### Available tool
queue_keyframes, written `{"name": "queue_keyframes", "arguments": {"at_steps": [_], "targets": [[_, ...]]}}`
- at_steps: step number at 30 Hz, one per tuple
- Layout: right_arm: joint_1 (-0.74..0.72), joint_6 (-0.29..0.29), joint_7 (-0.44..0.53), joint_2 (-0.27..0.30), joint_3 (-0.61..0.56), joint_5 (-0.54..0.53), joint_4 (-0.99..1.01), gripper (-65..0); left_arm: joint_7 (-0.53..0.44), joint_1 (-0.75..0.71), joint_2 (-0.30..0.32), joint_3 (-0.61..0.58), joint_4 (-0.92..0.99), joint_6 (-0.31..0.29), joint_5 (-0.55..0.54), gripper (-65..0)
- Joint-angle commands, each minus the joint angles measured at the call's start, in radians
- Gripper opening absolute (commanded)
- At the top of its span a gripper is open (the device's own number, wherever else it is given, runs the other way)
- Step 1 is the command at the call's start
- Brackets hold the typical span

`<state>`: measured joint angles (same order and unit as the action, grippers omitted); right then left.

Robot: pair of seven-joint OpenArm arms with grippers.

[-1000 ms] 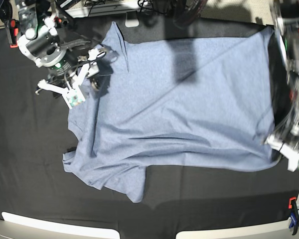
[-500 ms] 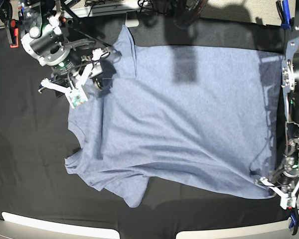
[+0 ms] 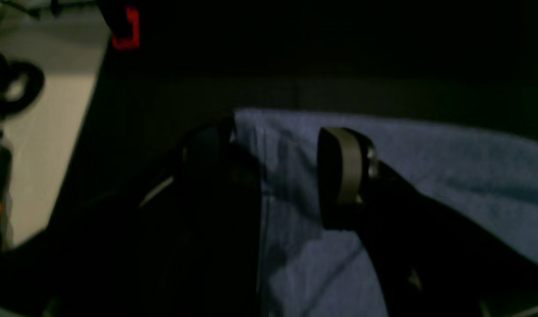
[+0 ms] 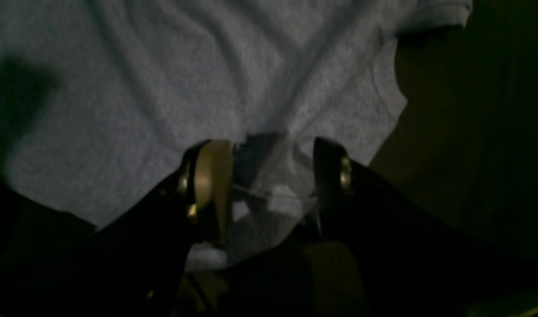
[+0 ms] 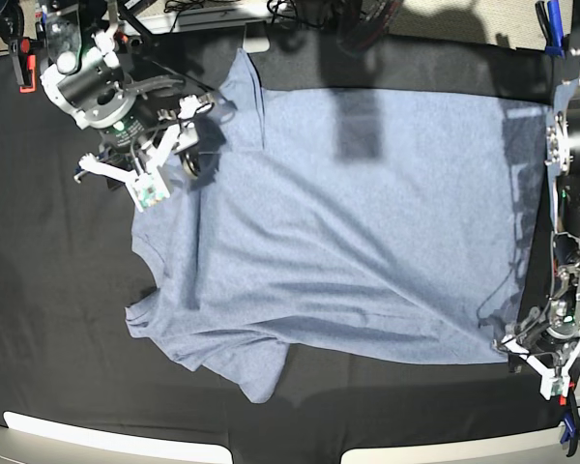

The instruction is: Layout the t-shirt on the table in an organized manner, then fold the t-shirt properly

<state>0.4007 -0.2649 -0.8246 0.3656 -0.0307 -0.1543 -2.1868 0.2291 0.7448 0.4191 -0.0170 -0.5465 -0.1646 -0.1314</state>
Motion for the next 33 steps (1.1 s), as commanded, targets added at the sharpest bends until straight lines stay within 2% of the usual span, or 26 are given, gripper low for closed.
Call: {"name": "queue_keyframes", "arguments": {"at_steps": [1, 3, 7, 13, 18, 23, 25, 29, 31, 33], "targets": [[-0.013, 0.000, 0.031, 0.008, 0.005, 0.002, -0.014, -35.9, -0.003, 0.037, 0.013, 0.002, -0.016, 0.007, -0.020, -31.9], [-0.035, 0.000, 0.031, 0.008, 0.005, 0.002, -0.005, -35.9, 0.050, 0.035, 0.013, 0.002, -0.022, -0.001, -0.046, -33.1], [-0.117, 0.021, 0.044, 0.008, 0.005, 0.002, 0.053, -35.9, 0.142, -0.016, 0.013, 0.002, -0.126, -0.074, -0.067, -37.1], [-0.331, 0.037, 0.060, 0.008, 0.005, -0.018, 0.267, -35.9, 0.207, -0.222, 0.013, 0.002, -0.440, -0.074, -0.143, -37.1], [-0.565, 0.035, 0.063, 0.008, 0.005, -0.099, 0.447, -35.9, 0.212, -0.412, 0.007, 0.003, -0.626, -0.070, -0.140, -37.1], [-0.834, -0.056, 0.059, 0.008, 0.004, -0.166, 0.718, -35.9, 0.213, -0.547, -0.019, 0.003, -0.727, -0.055, -0.119, -37.1], [-0.954, -0.095, 0.054, 0.008, 0.004, -0.198, 0.880, -35.9, 0.212, -0.581, -0.042, 0.003, -0.753, -0.055, -0.095, -37.1], [-1.178, -0.163, 0.060, 0.002, 0.003, -0.193, 1.252, -35.9, 0.213, -0.613, -0.098, 0.003, -0.780, -0.055, -0.094, -37.1], [-1.275, -0.184, 0.104, -0.003, 0.003, -0.176, 1.450, -35.9, 0.220, -0.615, -0.128, 0.003, -0.784, -0.055, -0.094, -37.1], [-1.355, -0.195, 0.181, -0.009, 0.003, -0.113, 1.632, -35.9, 0.224, -0.615, -0.154, 0.003, -0.785, -0.055, -0.093, -37.1]]}}
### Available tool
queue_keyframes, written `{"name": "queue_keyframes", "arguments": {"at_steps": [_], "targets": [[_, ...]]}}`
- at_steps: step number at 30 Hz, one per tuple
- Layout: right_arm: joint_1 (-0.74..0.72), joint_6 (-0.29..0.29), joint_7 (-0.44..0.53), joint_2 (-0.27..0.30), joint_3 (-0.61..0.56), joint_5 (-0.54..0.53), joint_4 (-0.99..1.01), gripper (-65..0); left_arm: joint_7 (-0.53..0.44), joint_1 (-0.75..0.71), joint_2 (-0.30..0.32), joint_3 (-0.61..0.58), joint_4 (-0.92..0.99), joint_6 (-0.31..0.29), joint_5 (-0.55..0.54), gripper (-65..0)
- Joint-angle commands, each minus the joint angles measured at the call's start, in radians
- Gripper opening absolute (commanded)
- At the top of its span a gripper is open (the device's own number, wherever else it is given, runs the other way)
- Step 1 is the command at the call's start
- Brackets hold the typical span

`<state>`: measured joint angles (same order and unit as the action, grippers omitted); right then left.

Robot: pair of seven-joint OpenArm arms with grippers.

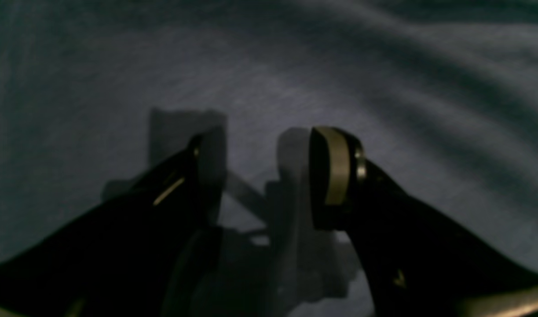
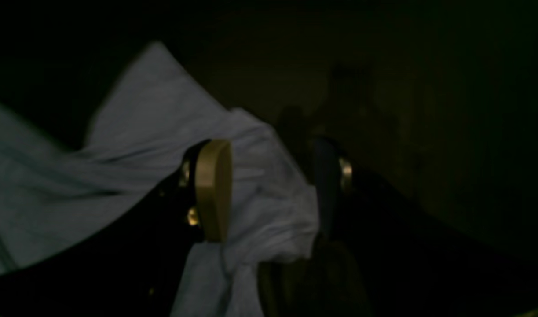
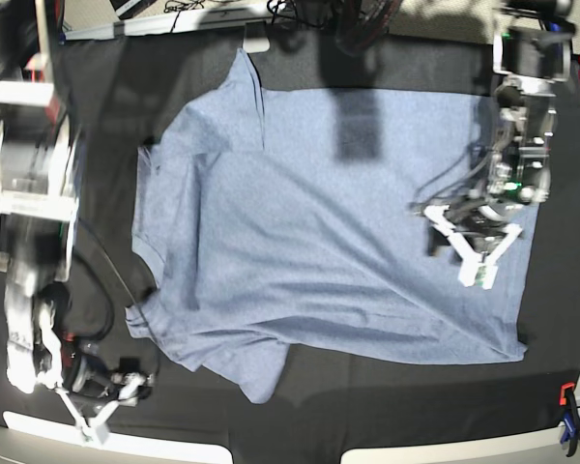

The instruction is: Layout the t-shirt on the table in an organized manner, then fold the t-shirt properly

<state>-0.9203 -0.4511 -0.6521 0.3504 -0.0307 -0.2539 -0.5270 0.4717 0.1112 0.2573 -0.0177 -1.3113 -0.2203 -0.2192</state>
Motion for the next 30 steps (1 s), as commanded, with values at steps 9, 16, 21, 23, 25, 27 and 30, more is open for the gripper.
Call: {"name": "queue_keyframes", "arguments": {"at_steps": [9, 16, 21, 23, 25, 27, 30], "targets": [[-0.066, 0.069, 0.142, -0.035, 0.003, 0.179, 0.247, -35.9, -0.015, 0.019, -0.029, 0.004, -0.020, 0.000, 0.020, -37.1], [0.015, 0.149, 0.140, -0.027, 0.003, 0.228, 0.247, -35.9, -0.020, 0.019, -0.024, 0.004, -0.020, 0.000, 0.020, -37.1], [0.026, 0.163, 0.134, -0.026, 0.004, 0.201, 0.247, -36.0, -0.025, 0.019, -0.024, 0.004, -0.020, 0.000, 0.021, -37.1], [0.032, 0.163, 0.136, -0.026, 0.004, 0.166, 0.247, -36.7, -0.028, 0.019, -0.024, 0.004, -0.020, 0.000, 0.021, -37.1], [0.037, 0.163, 0.144, -0.029, 0.004, 0.167, 0.247, -45.6, -0.028, 0.019, -0.024, 0.004, -0.020, 0.000, 0.021, -37.1], [0.037, 0.161, 0.144, -0.032, 0.004, 0.209, 0.247, -60.6, -0.029, 0.019, -0.023, 0.004, -0.020, 0.000, 0.021, -37.1], [0.034, 0.193, 0.185, -0.028, 0.003, 0.337, 0.245, -65.0, -0.031, 0.019, -0.021, 0.004, -0.020, 0.000, 0.021, -37.1]]}}
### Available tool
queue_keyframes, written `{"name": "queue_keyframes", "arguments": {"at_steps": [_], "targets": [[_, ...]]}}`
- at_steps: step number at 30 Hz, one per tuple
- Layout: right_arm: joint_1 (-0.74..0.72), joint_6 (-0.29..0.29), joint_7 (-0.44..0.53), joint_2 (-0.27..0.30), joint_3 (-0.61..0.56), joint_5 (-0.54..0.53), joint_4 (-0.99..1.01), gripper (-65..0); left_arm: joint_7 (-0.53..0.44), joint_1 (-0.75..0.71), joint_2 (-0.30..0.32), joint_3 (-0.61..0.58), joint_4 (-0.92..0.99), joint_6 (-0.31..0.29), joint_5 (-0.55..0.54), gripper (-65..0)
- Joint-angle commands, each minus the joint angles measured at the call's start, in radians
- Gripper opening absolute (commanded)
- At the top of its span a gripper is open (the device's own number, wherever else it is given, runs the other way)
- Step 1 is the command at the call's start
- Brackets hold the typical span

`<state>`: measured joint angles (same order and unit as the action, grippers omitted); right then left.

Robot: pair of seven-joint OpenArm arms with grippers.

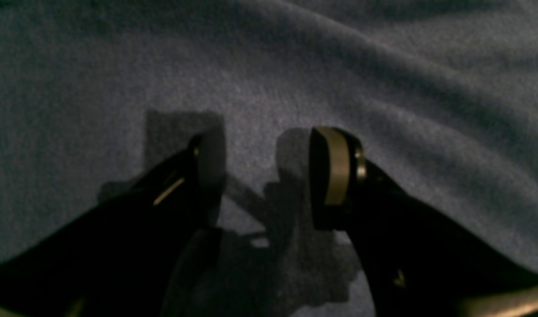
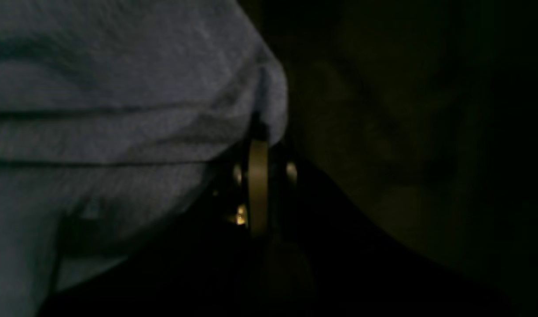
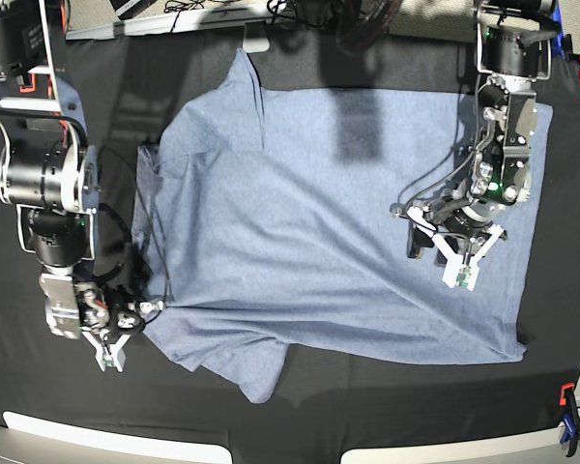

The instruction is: Layout the t-shirt on the table in an organized manner, then fold the t-shirt properly

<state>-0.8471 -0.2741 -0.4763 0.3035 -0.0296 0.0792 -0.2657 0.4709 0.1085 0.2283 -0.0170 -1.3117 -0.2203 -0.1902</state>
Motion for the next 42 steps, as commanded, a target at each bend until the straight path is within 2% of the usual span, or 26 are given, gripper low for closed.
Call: {"name": "queue_keyframes", "arguments": {"at_steps": [1, 3, 10, 14, 15, 17, 18, 20, 22, 25, 27, 32, 37, 42], "targets": [[-0.041, 0.051, 0.024, 0.023, 0.002, 0.033, -0.016, -65.0, -0.030, 0.021, 0.011, 0.003, -0.020, 0.000, -0.009, -37.1], [-0.043, 0.116, 0.051, 0.033, 0.002, 0.056, -0.016, -65.0, -0.030, 0.021, 0.014, 0.003, -0.020, 0.000, -0.008, -37.1], [-0.045, 0.113, 0.121, 0.048, 0.002, 0.040, -0.016, -65.0, -0.029, 0.021, 0.025, 0.003, -0.020, 0.000, -0.008, -37.1], [-0.048, 0.050, 0.105, 0.048, 0.002, 0.034, -0.033, -40.4, -0.029, 0.021, 0.024, 0.003, -0.020, 0.000, -0.009, -37.1], [-0.048, 0.045, 0.069, 0.048, 0.002, 0.006, -0.048, -38.1, -0.029, 0.021, 0.025, 0.003, -0.020, 0.000, -0.008, -37.1], [-0.045, 0.040, 0.002, 0.051, 0.002, -0.048, -0.094, -38.3, -0.029, 0.021, 0.025, 0.003, -0.019, 0.000, -0.008, -37.1], [-0.040, 0.010, -0.016, 0.052, 0.002, -0.068, -0.128, -38.3, -0.029, 0.021, 0.025, 0.003, -0.019, 0.000, -0.008, -37.1], [-0.019, -0.122, -0.030, 0.057, 0.002, -0.087, -0.210, -38.3, -0.029, 0.021, 0.025, 0.003, -0.019, 0.000, -0.008, -37.1], [0.013, -0.175, -0.083, 0.062, 0.003, -0.132, -0.315, -38.3, -0.030, 0.019, 0.027, 0.003, -0.019, 0.000, -0.009, -37.1], [0.091, -0.201, -0.165, 0.074, 0.003, -0.232, -0.469, -38.3, -0.030, 0.019, 0.039, 0.003, -0.019, 0.000, -0.009, -37.1], [0.163, -0.209, -0.180, 0.082, 0.004, -0.280, -0.575, -38.3, -0.029, 0.017, 0.052, 0.003, -0.019, 0.000, -0.009, -37.1], [0.378, -0.208, -0.241, 0.098, 0.025, -0.305, -0.892, -38.3, -0.030, -0.004, 0.088, 0.003, -0.019, 0.000, -0.010, -37.1], [0.597, -0.210, -0.342, 0.098, 0.161, -0.446, -1.218, -38.3, -0.029, -0.012, 0.090, 0.011, -0.019, 0.000, -0.013, -37.1], [0.824, -0.278, -0.408, 0.098, 0.304, -0.559, -1.472, -38.3, -0.030, -0.012, 0.090, 0.010, -0.019, 0.000, -0.013, -37.1]]}}
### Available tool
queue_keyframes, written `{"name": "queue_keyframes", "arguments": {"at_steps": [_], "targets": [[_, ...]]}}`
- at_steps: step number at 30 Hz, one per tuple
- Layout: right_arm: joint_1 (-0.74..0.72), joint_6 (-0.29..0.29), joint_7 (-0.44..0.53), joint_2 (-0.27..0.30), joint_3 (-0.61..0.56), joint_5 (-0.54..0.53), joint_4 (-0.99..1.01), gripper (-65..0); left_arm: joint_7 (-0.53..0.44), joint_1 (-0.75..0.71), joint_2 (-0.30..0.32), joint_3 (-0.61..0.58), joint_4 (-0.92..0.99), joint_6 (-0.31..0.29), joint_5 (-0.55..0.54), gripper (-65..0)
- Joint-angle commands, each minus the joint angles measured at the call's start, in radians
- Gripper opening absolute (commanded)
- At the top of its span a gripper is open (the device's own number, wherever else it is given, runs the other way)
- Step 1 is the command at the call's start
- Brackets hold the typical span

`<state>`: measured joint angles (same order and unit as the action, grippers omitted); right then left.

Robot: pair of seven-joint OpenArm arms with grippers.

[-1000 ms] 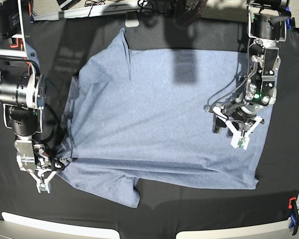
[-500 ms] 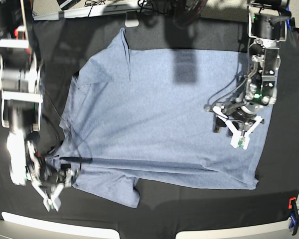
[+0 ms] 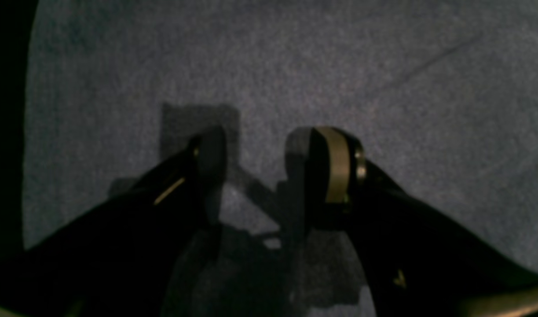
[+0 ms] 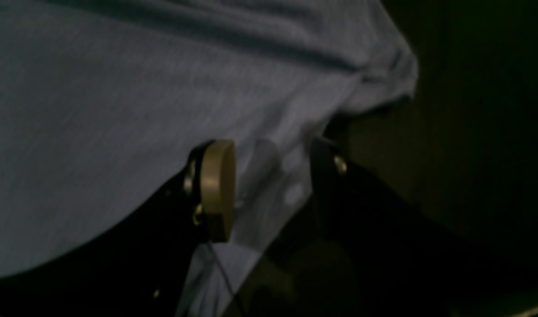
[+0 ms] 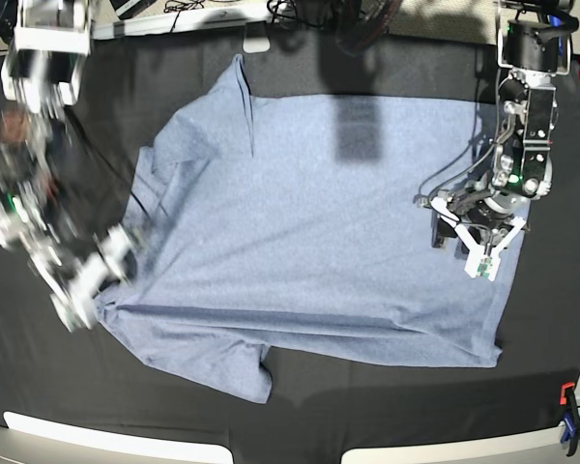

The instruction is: Layout the t-shirt on the table in an organized manner, then fold the t-shirt properly

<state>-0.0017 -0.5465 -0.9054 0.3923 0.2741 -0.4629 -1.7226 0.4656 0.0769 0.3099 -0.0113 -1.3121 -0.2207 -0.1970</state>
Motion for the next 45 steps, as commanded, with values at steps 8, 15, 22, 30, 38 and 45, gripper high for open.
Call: {"name": "queue_keyframes", "arguments": {"at_steps": [8, 15, 22, 30, 38, 45], "targets": [[0.304, -0.132, 0.042, 0.006, -0.015, -0.071, -0.376, -39.0, -0.024, 0.020, 0.009, 0.005, -0.019, 0.000, -0.006, -37.1], [0.351, -0.152, 0.104, 0.083, -0.278, 0.150, -0.477, -39.0, -0.020, 0.019, 0.009, 0.005, -0.019, 0.000, -0.006, -37.1], [0.344, -0.146, 0.205, 0.138, -0.460, 0.386, -0.470, -39.0, -0.018, 0.007, 0.009, 0.005, -0.019, 0.000, -0.006, -37.1], [0.203, -0.098, 0.209, 0.117, -0.533, 0.374, -0.216, -39.0, -0.017, -0.013, 0.009, 0.005, -0.019, 0.000, -0.005, -37.1], [0.059, -0.081, 0.134, 0.117, -0.720, 0.381, -0.093, -39.0, -0.021, -0.013, 0.009, 0.005, -0.019, 0.000, -0.002, -37.1], [0.058, -0.081, 0.131, 0.123, -0.726, 0.373, -0.077, -39.0, -0.021, -0.013, 0.009, 0.005, -0.019, 0.000, -0.002, -37.1]]}}
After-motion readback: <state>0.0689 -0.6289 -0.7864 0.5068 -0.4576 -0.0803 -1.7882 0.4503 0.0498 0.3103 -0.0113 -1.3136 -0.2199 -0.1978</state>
